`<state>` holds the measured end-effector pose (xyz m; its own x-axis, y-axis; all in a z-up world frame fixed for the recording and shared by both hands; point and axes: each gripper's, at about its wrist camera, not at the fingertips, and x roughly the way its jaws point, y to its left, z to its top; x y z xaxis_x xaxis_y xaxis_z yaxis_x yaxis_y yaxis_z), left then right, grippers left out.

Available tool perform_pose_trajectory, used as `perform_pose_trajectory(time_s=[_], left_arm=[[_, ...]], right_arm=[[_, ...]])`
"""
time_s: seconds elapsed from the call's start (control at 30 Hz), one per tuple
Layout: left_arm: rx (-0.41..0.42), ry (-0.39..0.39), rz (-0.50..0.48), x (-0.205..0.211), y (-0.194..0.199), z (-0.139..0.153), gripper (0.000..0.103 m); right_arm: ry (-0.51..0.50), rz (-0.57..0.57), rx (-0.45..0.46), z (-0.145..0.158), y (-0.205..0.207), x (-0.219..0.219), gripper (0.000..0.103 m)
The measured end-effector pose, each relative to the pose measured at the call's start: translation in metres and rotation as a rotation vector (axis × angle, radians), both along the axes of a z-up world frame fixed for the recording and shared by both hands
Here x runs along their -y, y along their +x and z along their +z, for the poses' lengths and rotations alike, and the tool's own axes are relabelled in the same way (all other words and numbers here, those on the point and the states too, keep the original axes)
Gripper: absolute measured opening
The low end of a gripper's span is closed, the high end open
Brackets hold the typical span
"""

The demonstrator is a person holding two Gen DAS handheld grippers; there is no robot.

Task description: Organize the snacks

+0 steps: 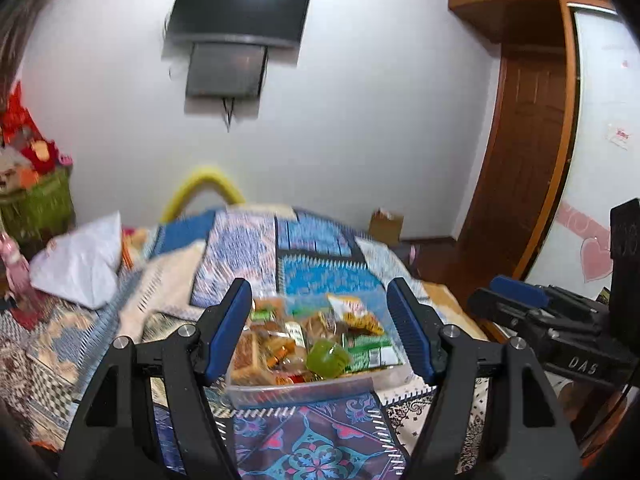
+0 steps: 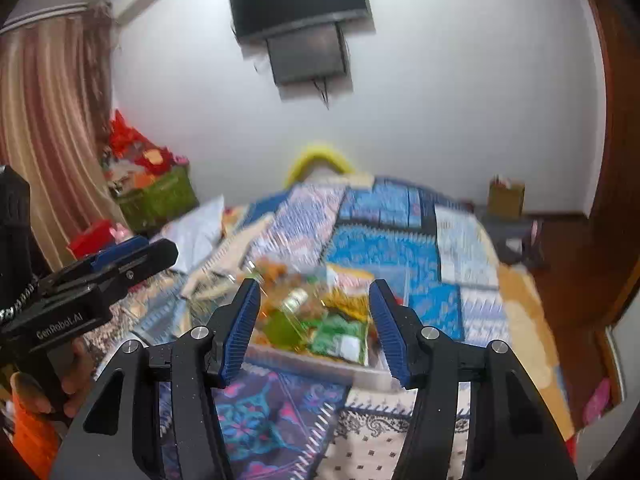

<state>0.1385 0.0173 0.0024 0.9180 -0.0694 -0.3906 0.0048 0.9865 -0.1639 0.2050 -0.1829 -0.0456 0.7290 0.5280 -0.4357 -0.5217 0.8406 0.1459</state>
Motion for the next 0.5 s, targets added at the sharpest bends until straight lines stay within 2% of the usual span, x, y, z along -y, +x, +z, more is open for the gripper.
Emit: perform_pose_trajectory(time_s=[0.03,0.1,0.17,0.23,0.33,0.4,0.5], left_arm=[[0.023,0.005,0.007,0.000,-0.009,0.007,0.079],[0.064,0.012,0.018,-0.002,-0.025,0.017,0.089],[0.096,0.026,0.023,-0.002,-0.037,0.024,0.093],[0.115,0.041,0.029,-0.001,-0.048,0.030,0.099],[0.133,0.051,0.035,-0.002,-0.057,0.034,0.100],[0.138,0.053,0.039,-0.002,-0.063,0.035,0.101],[0.139,0.054,0.042,-0.002,-0.069,0.034,0.102]], right_arm=[[0.007,0.000,0.020,0.006,-0.007,0.000,0.055],[0.014,-0.009,0.061,0.015,-0.018,0.001,0.066],[0.016,-0.021,0.094,0.021,-0.027,0.001,0.073],[0.022,-0.023,0.118,0.026,-0.036,0.001,0.074],[0.032,-0.023,0.130,0.030,-0.041,0.002,0.077],[0.035,-0.035,0.148,0.031,-0.045,0.002,0.089],[0.033,-0.042,0.163,0.031,-0.050,0.002,0.094]])
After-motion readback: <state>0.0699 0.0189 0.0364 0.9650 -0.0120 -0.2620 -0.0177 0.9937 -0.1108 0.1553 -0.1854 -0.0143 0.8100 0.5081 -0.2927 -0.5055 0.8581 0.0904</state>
